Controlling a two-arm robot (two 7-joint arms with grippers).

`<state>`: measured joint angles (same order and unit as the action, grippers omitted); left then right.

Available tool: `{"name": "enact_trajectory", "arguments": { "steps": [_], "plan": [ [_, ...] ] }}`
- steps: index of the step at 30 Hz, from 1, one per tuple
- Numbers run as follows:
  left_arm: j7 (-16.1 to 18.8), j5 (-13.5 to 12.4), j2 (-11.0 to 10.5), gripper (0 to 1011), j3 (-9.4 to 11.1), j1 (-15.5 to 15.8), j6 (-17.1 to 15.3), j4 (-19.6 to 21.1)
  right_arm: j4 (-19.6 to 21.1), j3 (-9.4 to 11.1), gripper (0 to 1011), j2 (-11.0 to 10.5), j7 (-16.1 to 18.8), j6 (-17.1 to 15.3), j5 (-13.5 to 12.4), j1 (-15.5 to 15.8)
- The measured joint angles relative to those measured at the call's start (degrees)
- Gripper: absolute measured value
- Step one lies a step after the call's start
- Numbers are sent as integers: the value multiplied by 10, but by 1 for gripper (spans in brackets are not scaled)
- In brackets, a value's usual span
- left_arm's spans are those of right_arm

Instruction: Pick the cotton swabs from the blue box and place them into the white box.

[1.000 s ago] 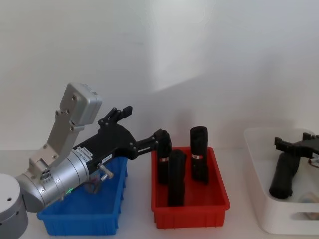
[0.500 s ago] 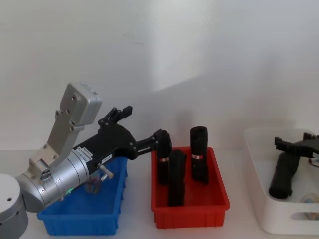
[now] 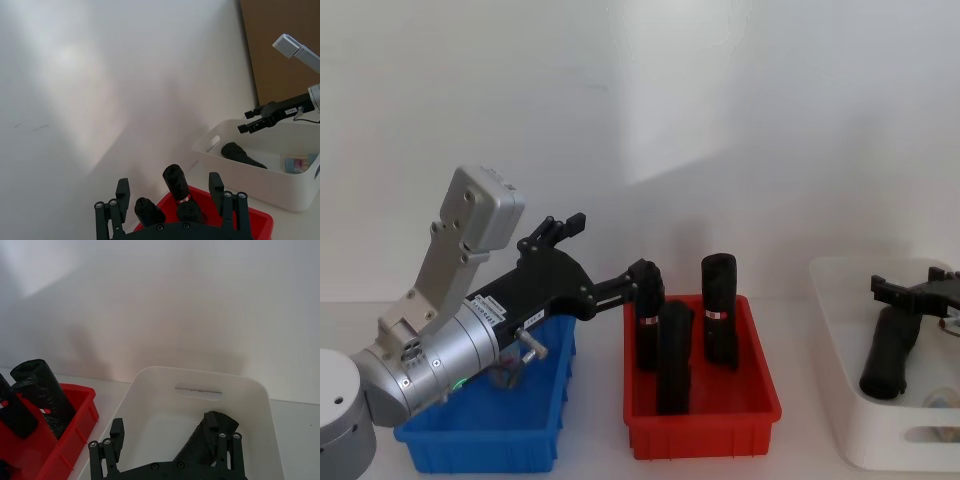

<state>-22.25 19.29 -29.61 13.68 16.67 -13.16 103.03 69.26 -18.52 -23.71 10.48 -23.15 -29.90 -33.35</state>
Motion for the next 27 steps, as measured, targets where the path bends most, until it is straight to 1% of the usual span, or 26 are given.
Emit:
{"name": "enact_trajectory", "arguments": {
  "steps": [27],
  "plan": [
    [0,0,0,1003,0,0,0,0,-1,0,1002,0,0,0,0,0]
  ]
}}
